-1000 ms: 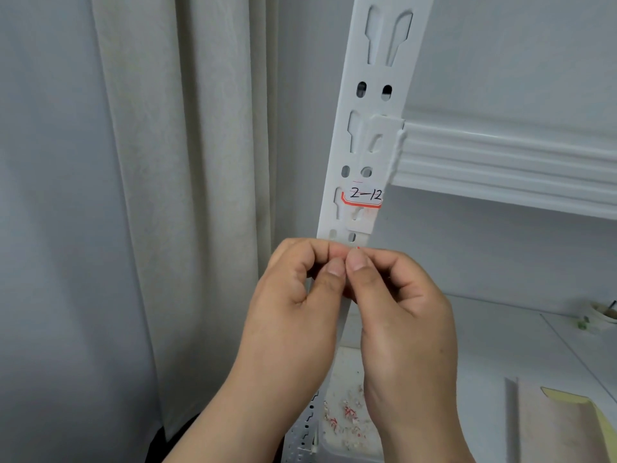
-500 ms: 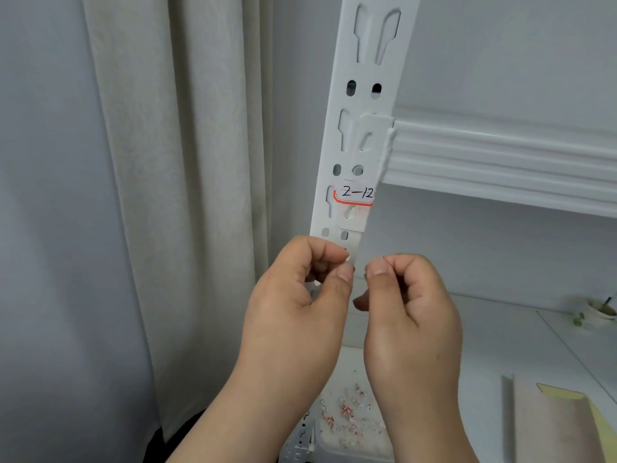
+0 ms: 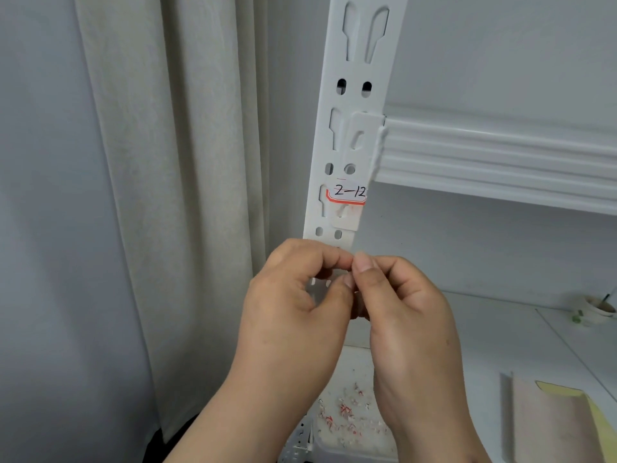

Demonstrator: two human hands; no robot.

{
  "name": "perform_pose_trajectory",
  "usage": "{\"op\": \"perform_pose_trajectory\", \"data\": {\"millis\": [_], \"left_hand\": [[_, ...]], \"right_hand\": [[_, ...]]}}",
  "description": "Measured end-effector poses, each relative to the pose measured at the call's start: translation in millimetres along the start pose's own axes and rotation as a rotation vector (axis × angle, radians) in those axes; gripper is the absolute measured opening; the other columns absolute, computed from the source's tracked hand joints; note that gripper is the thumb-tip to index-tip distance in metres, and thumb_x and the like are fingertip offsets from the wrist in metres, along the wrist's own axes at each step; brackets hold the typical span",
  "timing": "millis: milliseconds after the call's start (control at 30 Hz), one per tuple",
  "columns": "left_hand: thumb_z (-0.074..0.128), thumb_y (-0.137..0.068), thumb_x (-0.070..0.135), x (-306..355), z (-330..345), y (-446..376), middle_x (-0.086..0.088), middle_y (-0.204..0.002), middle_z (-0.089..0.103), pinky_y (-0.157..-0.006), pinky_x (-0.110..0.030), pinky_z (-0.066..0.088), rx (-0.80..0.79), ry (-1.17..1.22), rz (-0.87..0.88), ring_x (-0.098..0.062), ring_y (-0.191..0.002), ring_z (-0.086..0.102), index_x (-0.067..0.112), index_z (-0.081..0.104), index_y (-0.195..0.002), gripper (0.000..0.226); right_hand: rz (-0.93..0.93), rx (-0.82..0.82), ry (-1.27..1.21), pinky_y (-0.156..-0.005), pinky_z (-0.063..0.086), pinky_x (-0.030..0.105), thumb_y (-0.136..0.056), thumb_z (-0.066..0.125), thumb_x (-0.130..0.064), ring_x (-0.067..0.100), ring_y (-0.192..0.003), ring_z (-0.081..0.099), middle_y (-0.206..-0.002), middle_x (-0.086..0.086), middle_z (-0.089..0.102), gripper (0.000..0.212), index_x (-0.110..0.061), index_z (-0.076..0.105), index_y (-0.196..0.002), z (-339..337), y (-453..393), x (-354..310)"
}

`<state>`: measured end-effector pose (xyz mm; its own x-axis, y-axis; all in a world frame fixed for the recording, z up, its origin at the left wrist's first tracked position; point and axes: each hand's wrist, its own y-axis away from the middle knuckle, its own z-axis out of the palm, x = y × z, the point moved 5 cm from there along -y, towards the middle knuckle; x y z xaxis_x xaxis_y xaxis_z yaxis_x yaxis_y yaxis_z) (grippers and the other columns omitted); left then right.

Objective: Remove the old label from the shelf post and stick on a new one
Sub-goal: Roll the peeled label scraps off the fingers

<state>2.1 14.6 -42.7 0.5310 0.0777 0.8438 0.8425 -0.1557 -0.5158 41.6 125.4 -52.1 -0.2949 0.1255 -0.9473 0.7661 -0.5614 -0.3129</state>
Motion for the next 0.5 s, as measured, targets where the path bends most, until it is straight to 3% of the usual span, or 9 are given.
{"op": "perform_pose_trajectory", "data": {"millis": [167, 300, 367, 467, 500], "left_hand": [[0.07, -0.082, 0.011, -12, 8, -3, -0.003, -0.092, 0.079, -0.085, -0.026, 0.049, -0.175, 0.513, -0.298, -0.014, -0.095, 0.073, 0.022, 0.081, -0.081, 0.015], [0.07, -0.069, 0.021, -13, 8, -5, -0.007, -0.091, 0.079, -0.077, -0.021, 0.051, -0.193, 0.647, -0.348, -0.011, -0.087, 0.071, 0.016, 0.082, -0.083, 0.019], [0.069, -0.075, 0.019, -14, 7, -5, -0.004, -0.089, 0.079, -0.078, -0.022, 0.05, -0.174, 0.614, -0.346, -0.01, -0.085, 0.071, 0.018, 0.082, -0.081, 0.015], [0.069, -0.089, 0.016, -11, 2, -8, 0.004, -0.088, 0.079, -0.083, -0.026, 0.053, -0.129, 0.372, -0.262, -0.012, -0.09, 0.072, 0.025, 0.081, -0.081, 0.017], [0.067, -0.091, 0.017, -7, 0, -9, 0.008, -0.086, 0.078, -0.08, -0.022, 0.053, -0.123, 0.268, -0.216, -0.009, -0.089, 0.072, 0.026, 0.081, -0.082, 0.019]], "right_hand": [[0.081, 0.025, -0.144, -0.066, 0.046, 0.033, -0.085, 0.066, -0.02, 0.012, -0.057, 0.054, -0.065, 0.002, 0.066, 0.014, -0.015, 0.072, -0.073, -4, -6, 6], [0.056, 0.042, -0.103, -0.066, 0.048, 0.033, -0.086, 0.065, -0.018, 0.011, -0.058, 0.057, -0.066, 0.003, 0.069, 0.015, -0.015, 0.072, -0.073, -5, -7, 2], [0.021, 0.071, -0.047, -0.064, 0.049, 0.028, -0.086, 0.064, -0.017, 0.008, -0.056, 0.057, -0.065, 0.0, 0.07, 0.016, -0.016, 0.071, -0.071, -5, -7, -1], [-0.064, 0.119, 0.092, -0.053, 0.045, 0.015, -0.083, 0.062, -0.021, 0.009, -0.055, 0.059, -0.064, -0.004, 0.068, 0.015, -0.02, 0.067, -0.069, -5, -7, -8], [-0.088, 0.136, 0.137, -0.051, 0.044, 0.013, -0.082, 0.062, -0.024, 0.011, -0.057, 0.06, -0.064, -0.005, 0.067, 0.015, -0.02, 0.065, -0.068, -5, -7, -10]]}}
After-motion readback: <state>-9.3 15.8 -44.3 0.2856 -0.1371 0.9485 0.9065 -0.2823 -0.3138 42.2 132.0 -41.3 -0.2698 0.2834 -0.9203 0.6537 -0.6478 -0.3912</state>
